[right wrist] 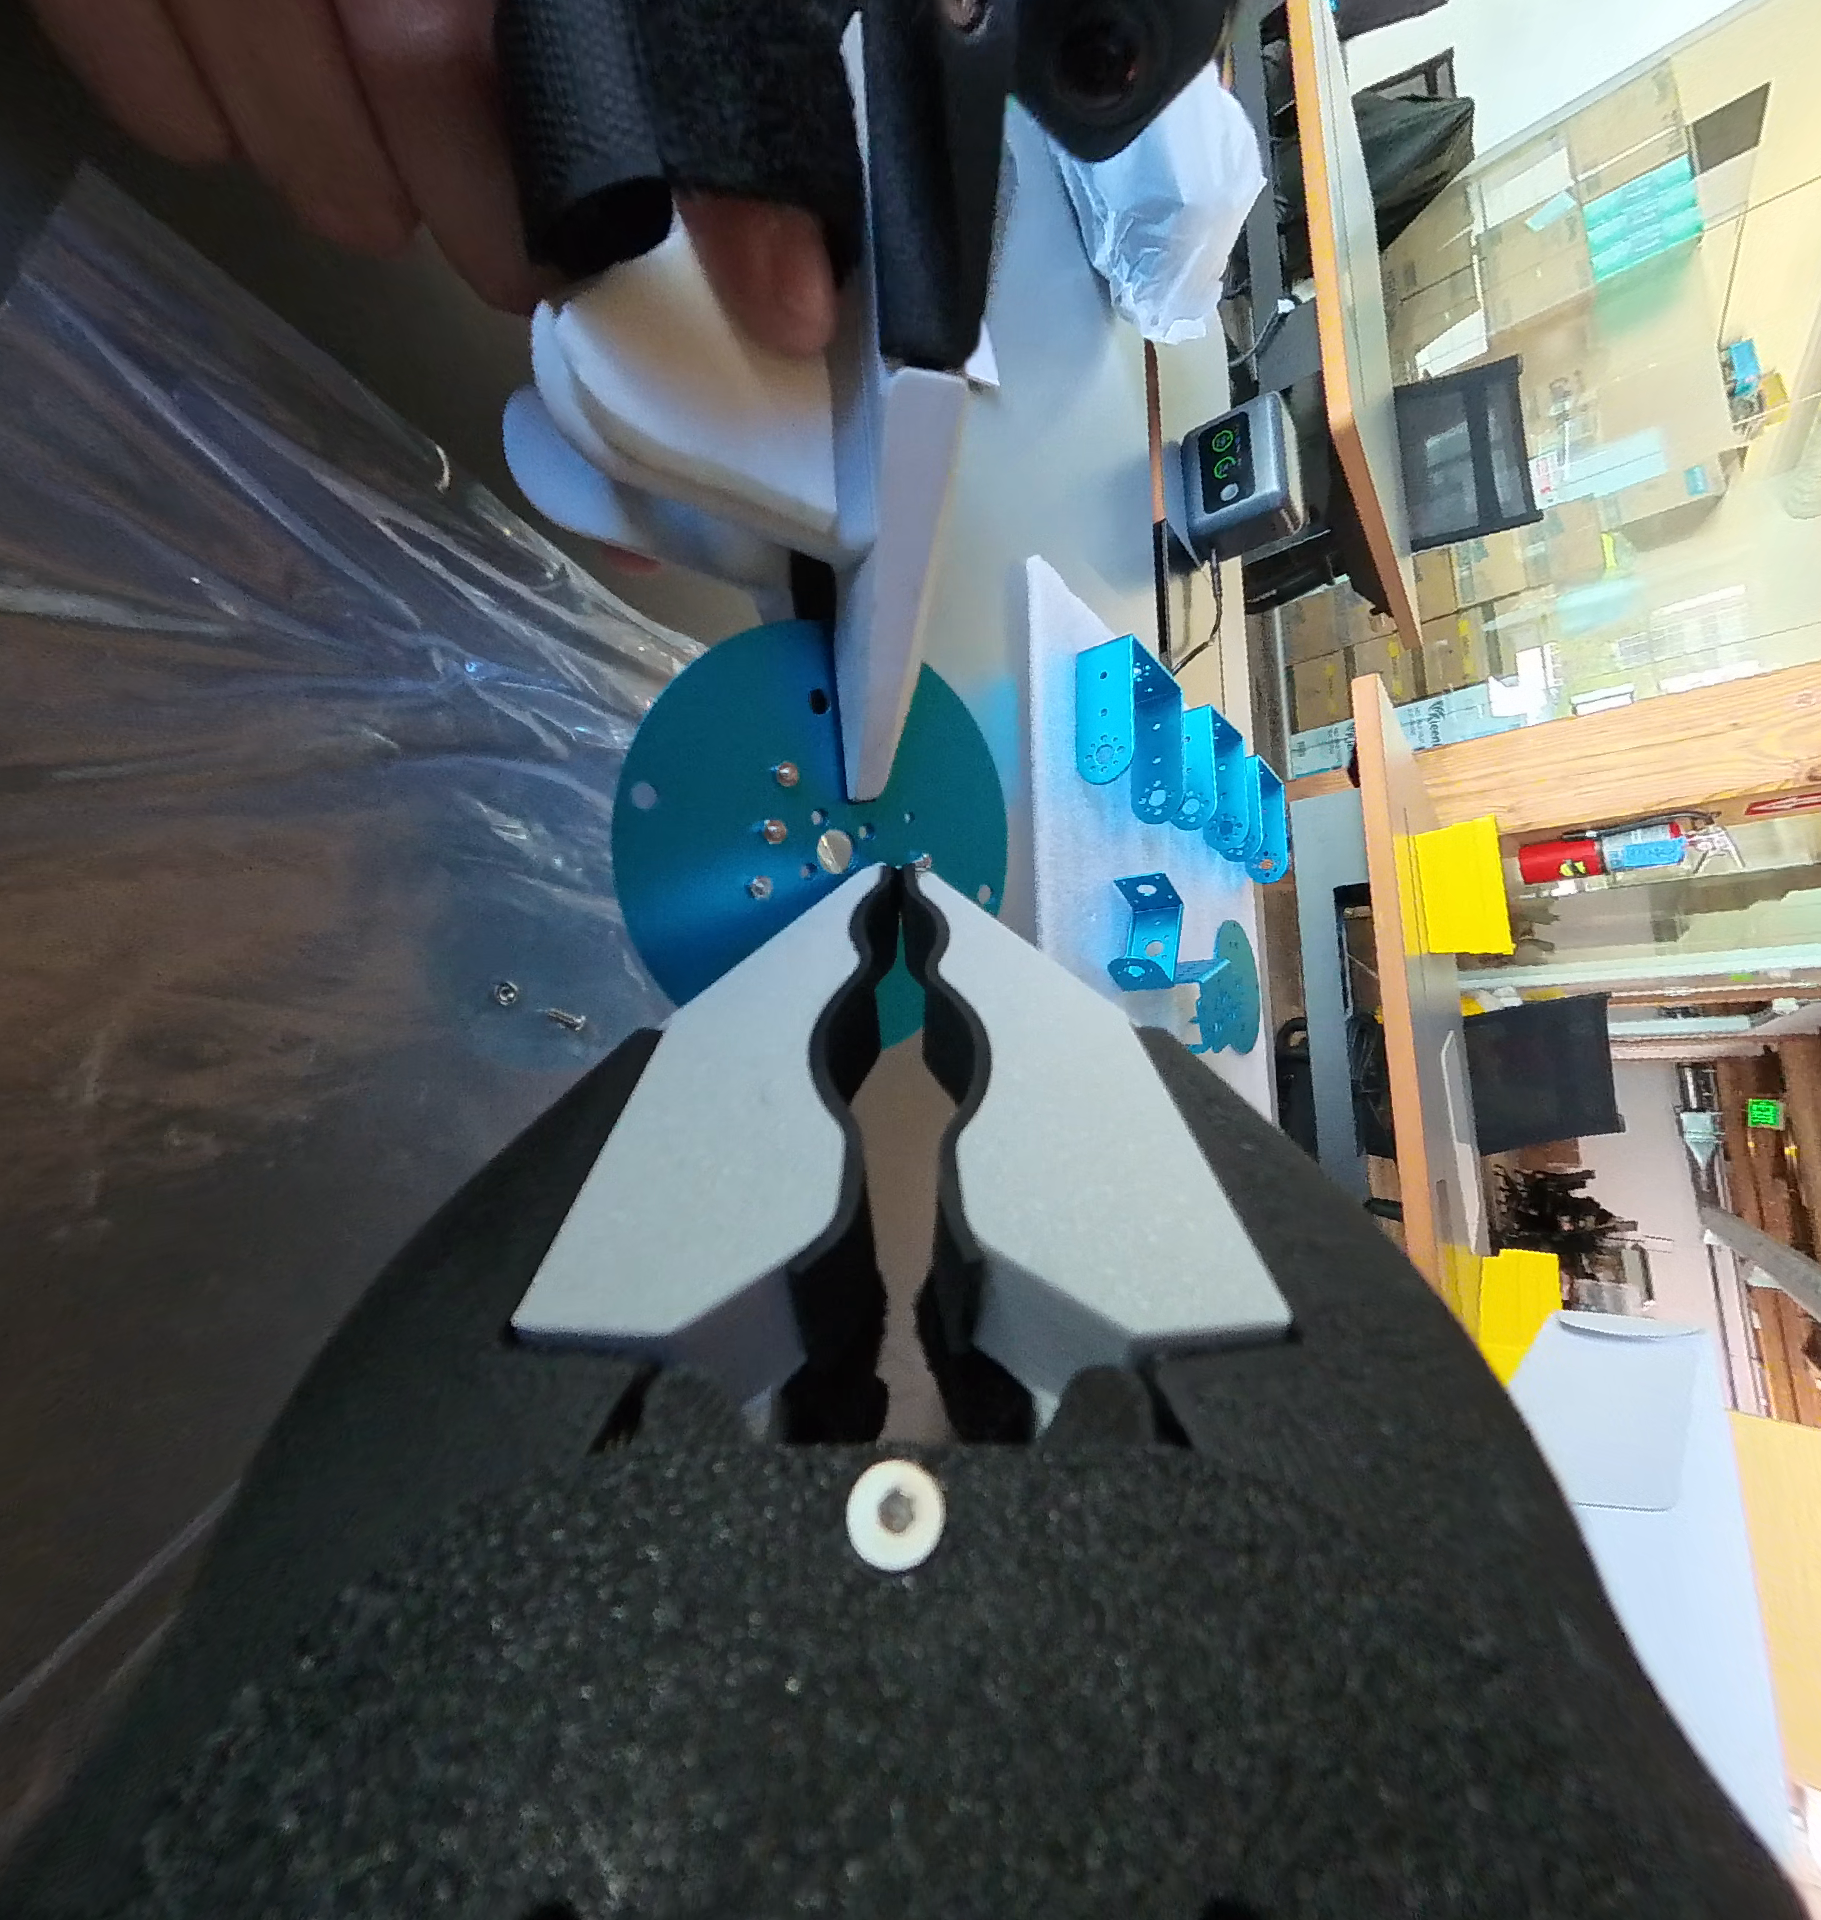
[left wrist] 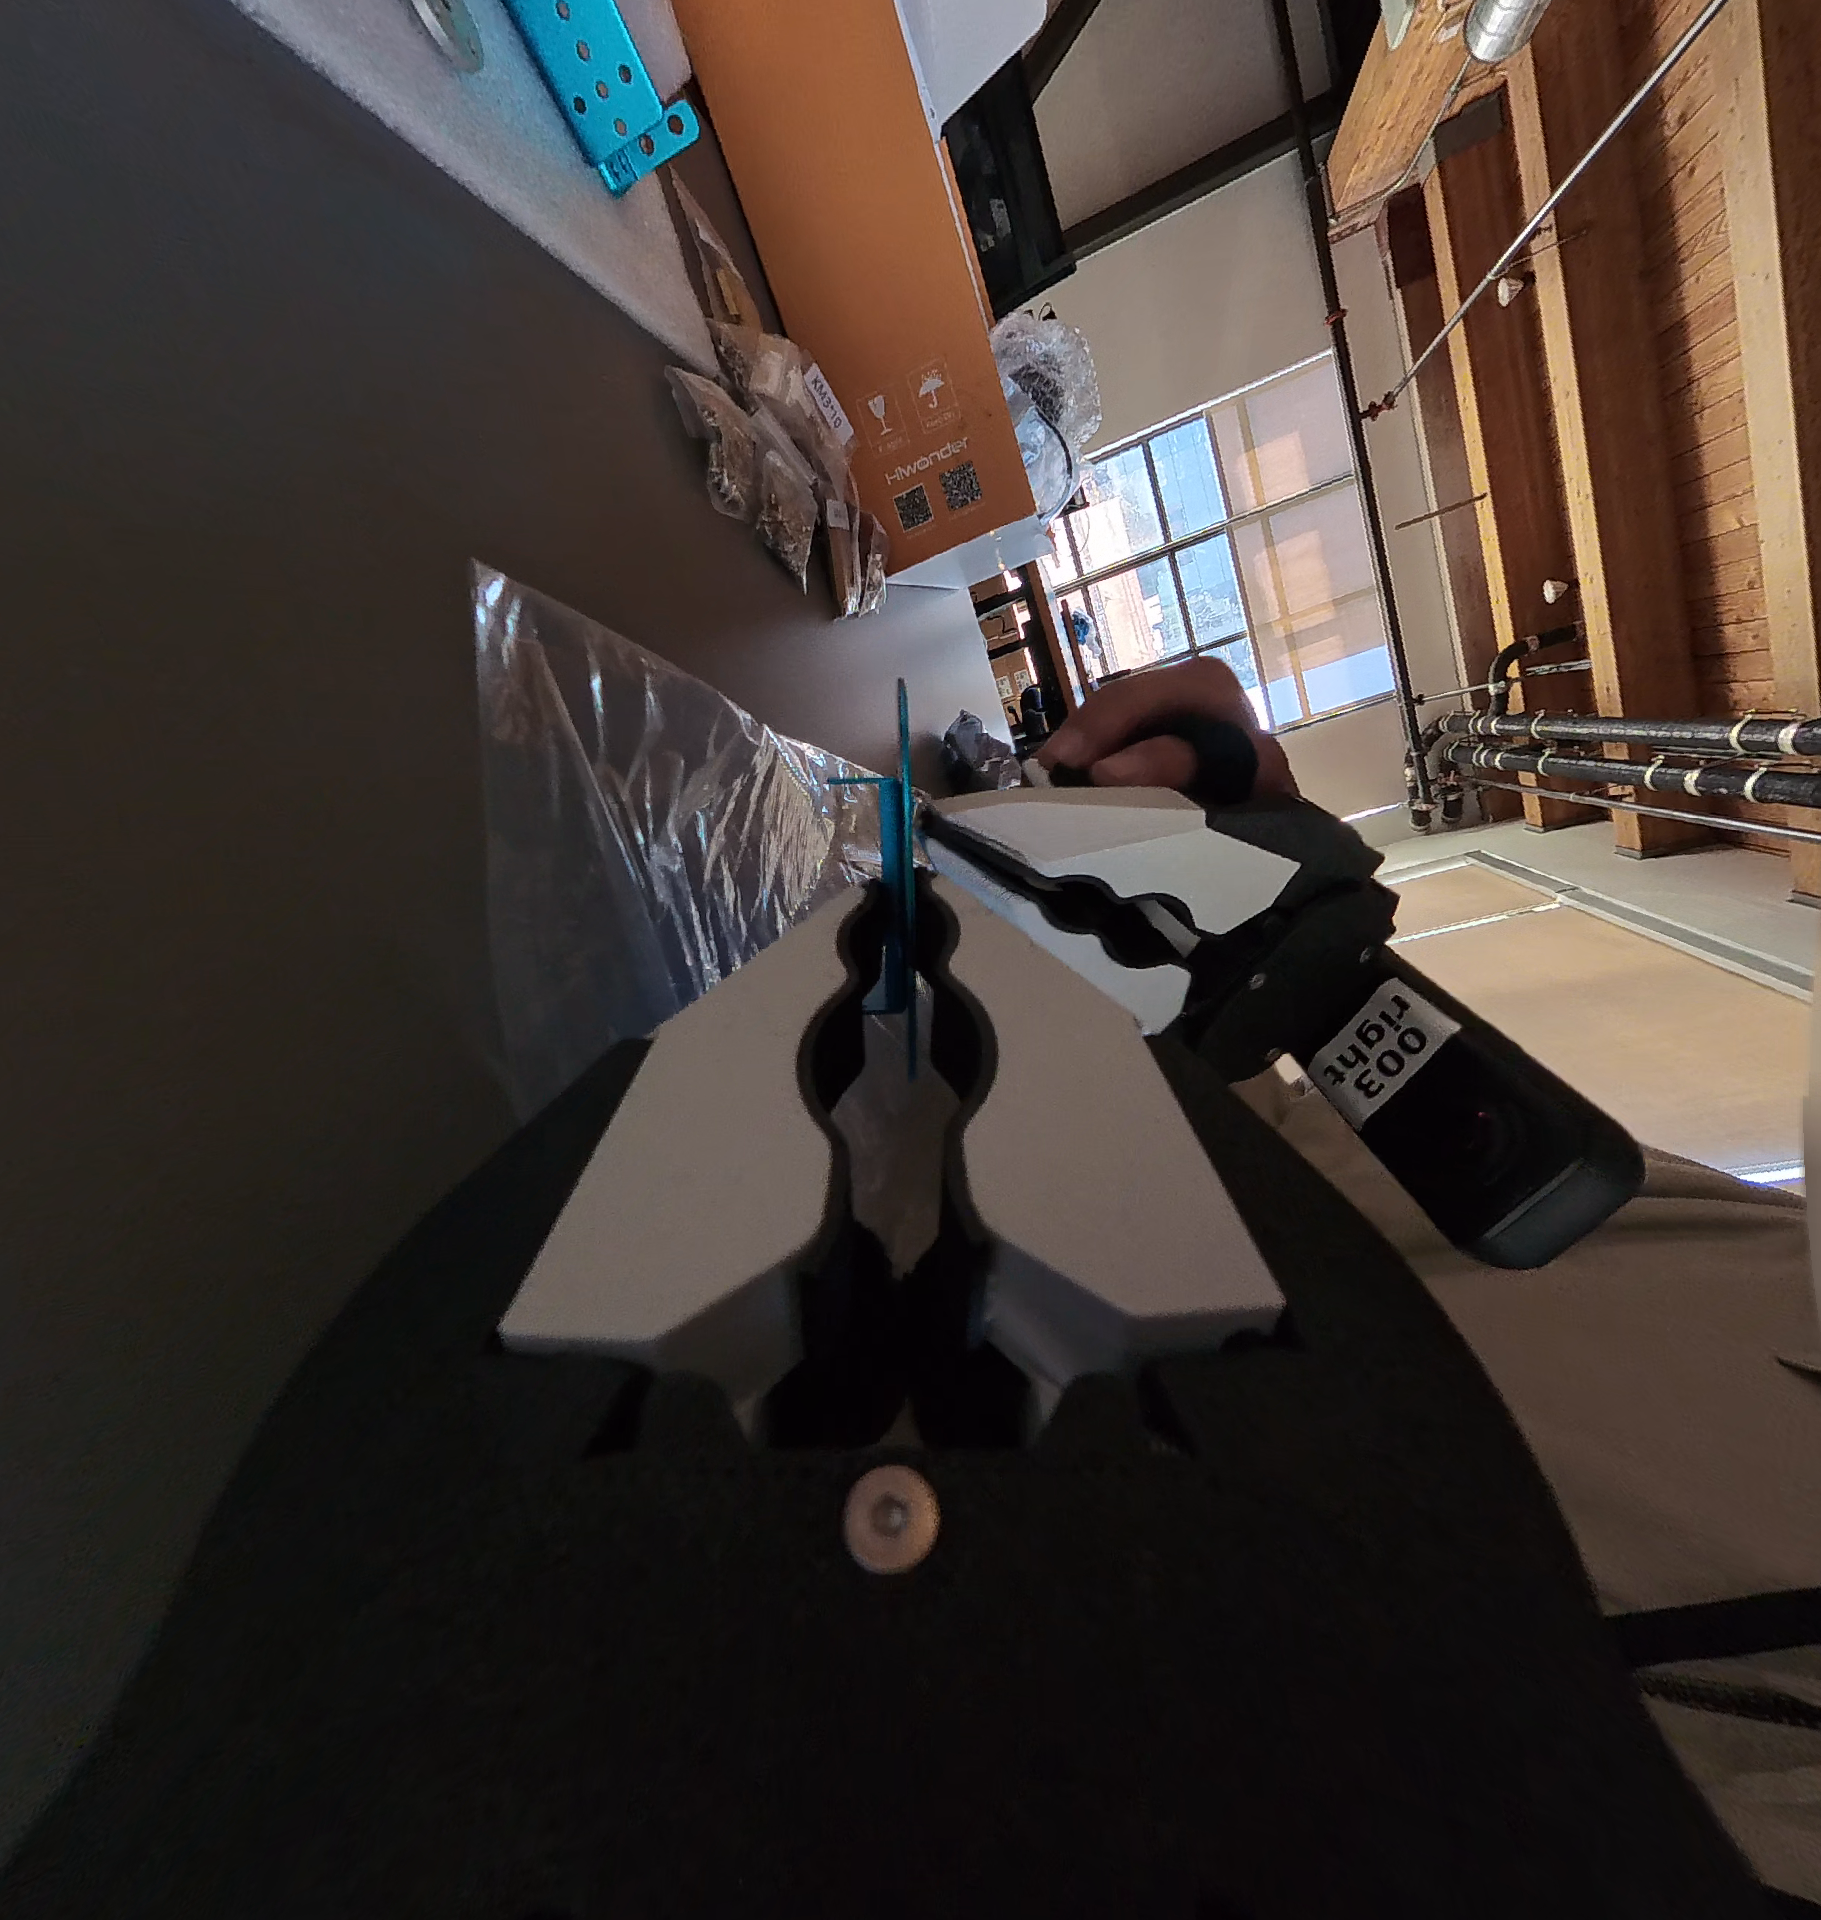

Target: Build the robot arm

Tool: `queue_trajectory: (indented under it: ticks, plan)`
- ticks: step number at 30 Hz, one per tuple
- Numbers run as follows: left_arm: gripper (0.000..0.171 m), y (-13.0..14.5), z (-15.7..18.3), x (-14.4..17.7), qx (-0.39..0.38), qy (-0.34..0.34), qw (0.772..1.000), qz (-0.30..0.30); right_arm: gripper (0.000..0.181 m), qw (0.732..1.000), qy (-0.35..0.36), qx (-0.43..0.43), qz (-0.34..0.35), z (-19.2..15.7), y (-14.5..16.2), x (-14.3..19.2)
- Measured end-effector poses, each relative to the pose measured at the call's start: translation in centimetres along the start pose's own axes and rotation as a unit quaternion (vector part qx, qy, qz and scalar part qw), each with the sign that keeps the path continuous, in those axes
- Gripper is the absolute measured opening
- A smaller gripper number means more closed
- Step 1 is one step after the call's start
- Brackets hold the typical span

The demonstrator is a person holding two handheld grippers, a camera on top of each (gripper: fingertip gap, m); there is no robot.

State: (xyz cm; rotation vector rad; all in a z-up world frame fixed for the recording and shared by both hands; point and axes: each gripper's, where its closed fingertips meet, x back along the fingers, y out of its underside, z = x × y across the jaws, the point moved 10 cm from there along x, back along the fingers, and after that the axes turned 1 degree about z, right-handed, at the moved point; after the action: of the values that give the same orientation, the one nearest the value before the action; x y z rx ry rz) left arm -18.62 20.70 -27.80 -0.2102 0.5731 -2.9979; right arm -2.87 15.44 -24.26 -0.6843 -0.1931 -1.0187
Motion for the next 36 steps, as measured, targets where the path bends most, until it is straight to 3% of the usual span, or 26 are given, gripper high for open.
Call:
queue_trajectory:
  ticks: [4,10,15,36]
  plan:
    - [0.003,0.0,0.1,0.0,0.0,0.005,1.0,-0.001,0.0,0.997,-0.019,-0.069,0.029,1.2,0.1,0.9]
    - [0.003,0.2,0.3,-0.2,-0.002,0.013,1.0,-0.009,0.01,0.966,-0.12,-0.223,0.053,3.8,1.4,1.9]
    - [0.003,0.4,0.3,-0.4,-0.01,0.01,1.0,-0.02,0.002,0.965,-0.132,-0.221,0.049,3.6,1.5,1.5]
    - [0.003,0.8,0.7,-0.8,-0.021,0.014,0.999,-0.041,0.006,0.95,-0.197,-0.238,0.043,3.1,1.8,1.0]
